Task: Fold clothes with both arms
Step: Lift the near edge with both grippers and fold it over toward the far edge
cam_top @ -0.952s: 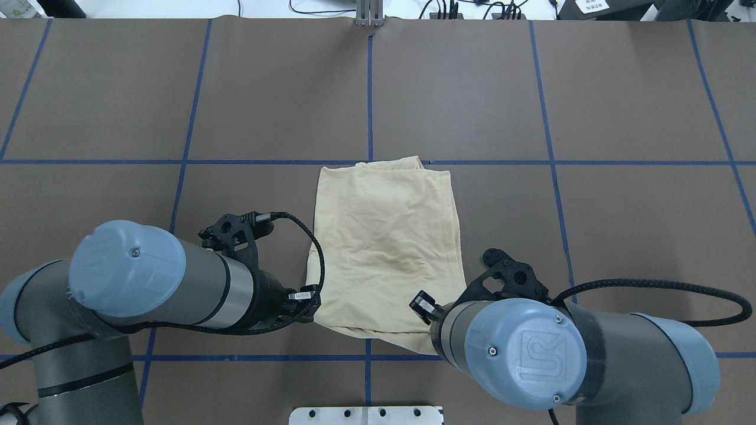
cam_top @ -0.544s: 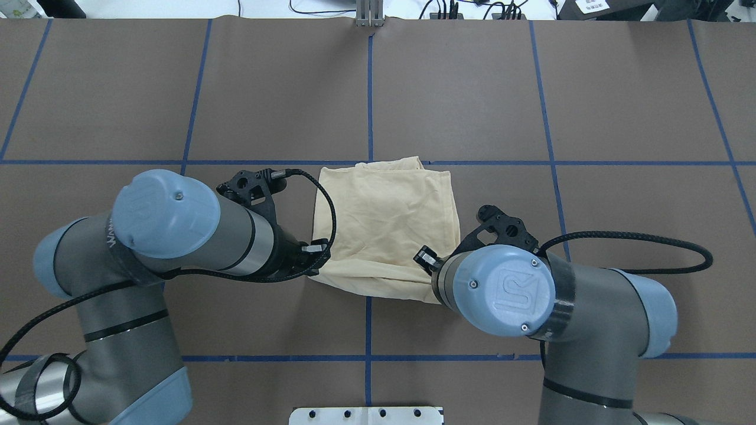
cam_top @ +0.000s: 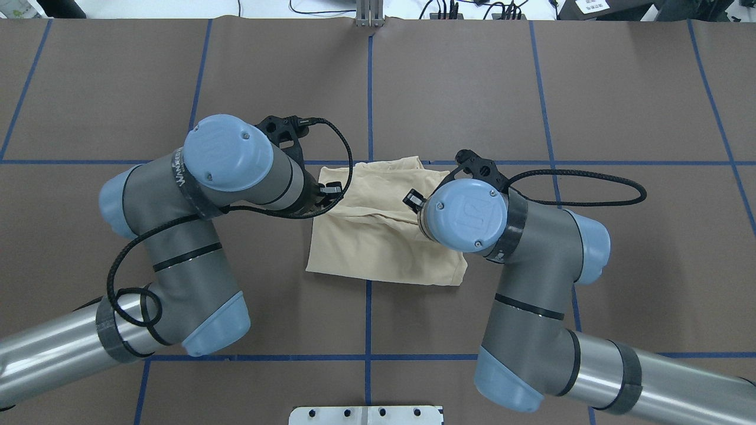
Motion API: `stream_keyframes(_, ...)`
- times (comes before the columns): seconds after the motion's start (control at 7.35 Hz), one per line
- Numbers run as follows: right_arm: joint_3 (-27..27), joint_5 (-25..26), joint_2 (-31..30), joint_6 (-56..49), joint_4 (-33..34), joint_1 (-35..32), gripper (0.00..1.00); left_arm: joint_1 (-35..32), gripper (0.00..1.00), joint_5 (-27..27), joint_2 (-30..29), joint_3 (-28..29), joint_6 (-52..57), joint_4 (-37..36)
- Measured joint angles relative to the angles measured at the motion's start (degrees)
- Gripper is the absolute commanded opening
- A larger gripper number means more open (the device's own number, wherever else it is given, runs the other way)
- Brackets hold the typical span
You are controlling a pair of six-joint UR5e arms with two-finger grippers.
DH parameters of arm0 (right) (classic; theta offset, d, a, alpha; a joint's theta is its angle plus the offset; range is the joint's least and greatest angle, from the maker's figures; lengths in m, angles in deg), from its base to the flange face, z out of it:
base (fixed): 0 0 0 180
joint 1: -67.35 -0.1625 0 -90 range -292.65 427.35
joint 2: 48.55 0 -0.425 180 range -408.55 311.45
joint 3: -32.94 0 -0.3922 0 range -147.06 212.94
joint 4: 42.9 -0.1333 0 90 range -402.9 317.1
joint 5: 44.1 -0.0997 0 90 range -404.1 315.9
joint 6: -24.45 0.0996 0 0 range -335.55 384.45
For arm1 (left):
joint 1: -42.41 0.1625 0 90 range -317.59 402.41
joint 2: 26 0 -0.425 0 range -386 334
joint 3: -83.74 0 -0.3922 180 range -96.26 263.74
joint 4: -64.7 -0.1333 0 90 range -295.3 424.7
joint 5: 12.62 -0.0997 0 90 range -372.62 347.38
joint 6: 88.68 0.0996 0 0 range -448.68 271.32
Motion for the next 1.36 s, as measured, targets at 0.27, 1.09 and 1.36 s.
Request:
stream_keyframes(0.27, 3.09, -0.15, 1.18, -2.21, -2.78, -2.50, 0.00, -1.40, 0.00, -1.49, -2.90, 5.69, 1.21, 2.40)
stream_keyframes(1.09, 15.58, -0.97, 6.13, -4.43, -10.50, -6.83, 0.36, -4.14, 0.22, -2.02, -6.61, 16.55, 5.76, 7.55)
stream_keyframes(1.36, 17.50, -1.73, 6.88, -5.37, -11.16, -8.07, 0.99, -4.96, 1.00, -2.01, -6.62, 17.84, 8.00, 7.92)
